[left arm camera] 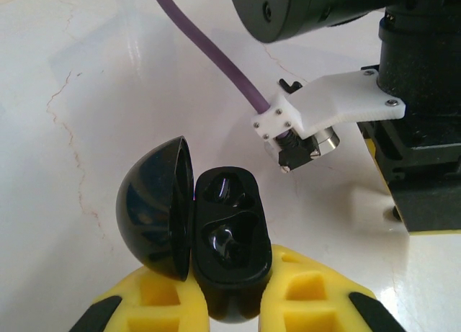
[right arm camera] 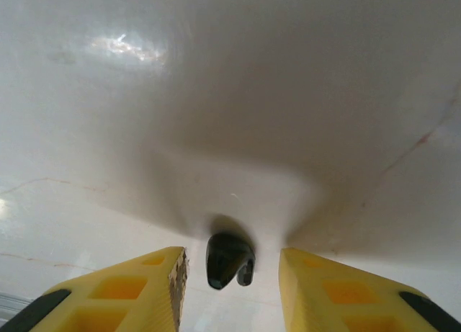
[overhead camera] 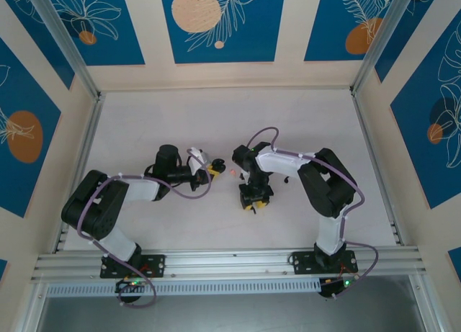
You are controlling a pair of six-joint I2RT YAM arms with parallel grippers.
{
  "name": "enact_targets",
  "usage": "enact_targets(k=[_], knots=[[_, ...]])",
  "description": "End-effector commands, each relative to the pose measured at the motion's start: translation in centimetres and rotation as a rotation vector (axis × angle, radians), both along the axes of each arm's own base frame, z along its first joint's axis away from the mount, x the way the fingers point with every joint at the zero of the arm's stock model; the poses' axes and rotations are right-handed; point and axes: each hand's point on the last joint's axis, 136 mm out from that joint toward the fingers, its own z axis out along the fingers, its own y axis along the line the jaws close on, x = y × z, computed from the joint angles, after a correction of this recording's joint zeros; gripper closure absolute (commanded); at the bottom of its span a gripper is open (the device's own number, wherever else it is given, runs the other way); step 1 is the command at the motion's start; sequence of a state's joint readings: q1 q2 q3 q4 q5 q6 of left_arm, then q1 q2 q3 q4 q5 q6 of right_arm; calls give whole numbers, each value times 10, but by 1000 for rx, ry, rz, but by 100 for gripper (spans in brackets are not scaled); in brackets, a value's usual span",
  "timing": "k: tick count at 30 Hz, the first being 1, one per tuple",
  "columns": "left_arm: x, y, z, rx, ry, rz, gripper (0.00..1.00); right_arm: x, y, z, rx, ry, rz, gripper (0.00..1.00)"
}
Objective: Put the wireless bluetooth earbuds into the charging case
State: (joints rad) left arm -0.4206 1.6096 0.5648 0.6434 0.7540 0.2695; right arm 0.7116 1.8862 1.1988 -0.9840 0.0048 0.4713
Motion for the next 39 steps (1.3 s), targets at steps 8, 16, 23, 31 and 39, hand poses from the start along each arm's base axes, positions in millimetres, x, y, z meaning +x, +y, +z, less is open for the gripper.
enact_targets(k=[8,16,23,31,39], knots=[[0,1,1,-17,7,-17,95,4,2,-1,-13,-15,-1,69],[0,1,-1,-12,16,-17,95,7,1,2,1,-49,-14,78],[1,-1,-4,-15,34,-25,95,19,4,11,76,-134,-67,80],[-1,-8,-1,-53,50,-61,96,66,18,28,272,-363,-144,80],[1,-12,2,-66,53,-82,96,120,37,69,506,-628,-120,80]])
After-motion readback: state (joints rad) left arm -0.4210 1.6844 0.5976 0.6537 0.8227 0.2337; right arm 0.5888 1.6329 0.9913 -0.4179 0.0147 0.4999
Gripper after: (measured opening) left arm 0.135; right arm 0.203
